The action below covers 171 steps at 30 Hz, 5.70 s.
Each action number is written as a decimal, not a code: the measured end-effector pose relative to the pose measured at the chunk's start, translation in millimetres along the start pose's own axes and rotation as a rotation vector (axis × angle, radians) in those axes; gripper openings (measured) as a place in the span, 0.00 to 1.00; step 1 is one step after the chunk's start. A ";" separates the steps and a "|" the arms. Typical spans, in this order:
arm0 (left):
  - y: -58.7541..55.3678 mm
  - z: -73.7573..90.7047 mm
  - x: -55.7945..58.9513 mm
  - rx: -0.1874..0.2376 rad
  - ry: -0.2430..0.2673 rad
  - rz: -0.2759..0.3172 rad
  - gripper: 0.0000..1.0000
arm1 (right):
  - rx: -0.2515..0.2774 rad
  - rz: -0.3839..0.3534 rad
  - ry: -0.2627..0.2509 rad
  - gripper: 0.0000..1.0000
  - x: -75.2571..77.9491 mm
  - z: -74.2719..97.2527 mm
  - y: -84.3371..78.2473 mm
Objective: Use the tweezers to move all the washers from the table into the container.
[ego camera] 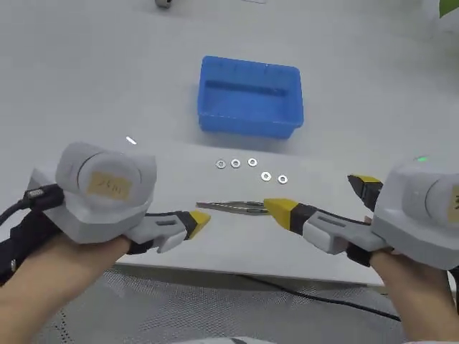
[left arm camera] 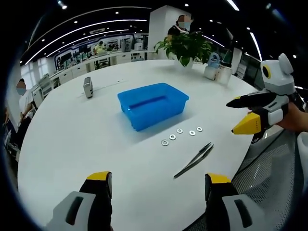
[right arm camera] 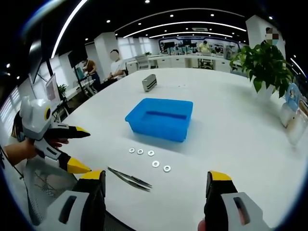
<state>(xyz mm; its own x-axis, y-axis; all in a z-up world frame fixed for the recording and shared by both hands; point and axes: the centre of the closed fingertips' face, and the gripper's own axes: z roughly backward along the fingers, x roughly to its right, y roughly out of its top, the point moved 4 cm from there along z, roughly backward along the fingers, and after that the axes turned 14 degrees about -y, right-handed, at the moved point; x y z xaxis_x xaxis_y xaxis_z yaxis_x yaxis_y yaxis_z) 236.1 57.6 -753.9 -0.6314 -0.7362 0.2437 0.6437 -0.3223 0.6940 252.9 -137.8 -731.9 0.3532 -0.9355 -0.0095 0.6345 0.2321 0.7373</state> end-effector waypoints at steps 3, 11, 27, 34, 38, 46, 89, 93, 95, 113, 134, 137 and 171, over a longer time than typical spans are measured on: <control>-1.0 -7.5 0.5 -0.016 -0.046 -0.023 0.64 | -0.012 0.004 0.002 0.85 -0.3 -0.1 -2.4; -9.2 -26.8 4.1 -0.141 -0.148 -0.193 0.38 | -0.026 -0.013 -0.002 0.84 4.3 -3.7 -4.8; -16.5 -49.1 11.5 -0.252 -0.287 -0.376 0.03 | -0.070 0.027 0.067 0.80 -12.8 -11.9 -13.5; -14.6 -52.5 11.4 -0.254 -0.315 -0.441 0.00 | -0.093 0.222 0.174 0.49 -31.5 -17.5 -27.0; -15.9 -51.4 13.1 -0.294 -0.361 -0.495 0.00 | -0.096 0.342 0.229 0.33 -45.3 -23.6 -30.5; -1.6 -41.6 19.6 -0.290 -0.365 -0.570 0.00 | -0.054 0.476 0.250 0.22 -54.8 -43.9 -26.7; 98.2 -2.9 19.4 -0.246 -0.314 -0.781 0.00 | 0.127 0.425 0.404 0.06 -85.1 -77.8 36.8; 98.8 -2.9 19.0 -0.242 -0.313 -0.774 0.00 | 0.124 0.389 0.418 0.07 -84.4 -79.0 38.6; 99.6 -2.2 19.1 -0.246 -0.310 -0.779 0.00 | 0.125 0.388 0.415 0.07 -85.5 -77.9 39.5; 97.7 -4.2 23.8 -0.254 -0.325 -0.777 0.00 | 0.119 0.396 0.425 0.05 -89.1 -77.1 37.5; 115.5 8.1 27.8 -0.235 -0.312 -0.825 0.00 | 0.139 0.428 0.418 0.04 -84.5 -62.3 56.5; 118.3 11.1 27.8 -0.238 -0.308 -0.841 0.00 | 0.144 0.438 0.424 0.04 -85.9 -60.1 59.7; 160.6 30.3 6.2 -0.201 -0.225 -0.918 0.00 | 0.260 0.492 0.409 0.04 -84.6 -68.6 118.0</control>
<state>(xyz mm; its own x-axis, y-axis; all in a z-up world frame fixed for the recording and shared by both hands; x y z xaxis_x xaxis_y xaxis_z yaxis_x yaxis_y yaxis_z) 322.5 19.2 -620.4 -0.9801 -0.0220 -0.1974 -0.0932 -0.8267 0.5549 345.1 -13.0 -690.5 0.8212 -0.5502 0.1513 0.1665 0.4846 0.8587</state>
